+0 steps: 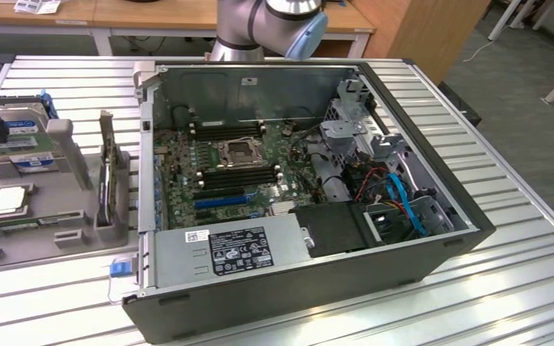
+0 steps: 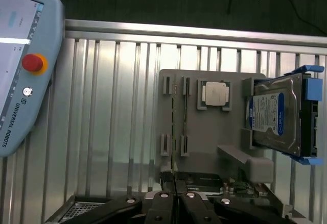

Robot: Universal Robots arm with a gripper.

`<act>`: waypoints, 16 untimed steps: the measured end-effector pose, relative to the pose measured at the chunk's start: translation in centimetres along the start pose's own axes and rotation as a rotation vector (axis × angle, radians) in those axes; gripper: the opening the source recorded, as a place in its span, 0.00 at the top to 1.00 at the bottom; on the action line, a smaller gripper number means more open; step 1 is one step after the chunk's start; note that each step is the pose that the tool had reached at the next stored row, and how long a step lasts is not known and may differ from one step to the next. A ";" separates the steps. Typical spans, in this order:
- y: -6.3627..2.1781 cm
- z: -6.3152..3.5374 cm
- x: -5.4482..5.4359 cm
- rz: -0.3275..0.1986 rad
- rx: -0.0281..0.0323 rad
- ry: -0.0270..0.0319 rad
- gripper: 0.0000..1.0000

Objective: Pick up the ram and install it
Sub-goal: 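Pick up the ram and move it above insertion slot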

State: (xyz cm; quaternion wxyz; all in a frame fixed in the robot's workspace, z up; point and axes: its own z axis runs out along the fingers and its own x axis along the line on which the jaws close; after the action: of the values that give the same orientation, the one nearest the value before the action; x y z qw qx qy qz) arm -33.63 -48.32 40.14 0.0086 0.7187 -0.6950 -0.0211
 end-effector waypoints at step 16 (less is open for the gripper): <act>-2.49 -0.11 0.1 0.000 -0.0010 0.0000 0.89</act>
State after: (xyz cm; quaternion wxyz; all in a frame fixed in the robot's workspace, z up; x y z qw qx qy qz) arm -31.13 -48.32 40.15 0.0089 0.7187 -0.6950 -0.0214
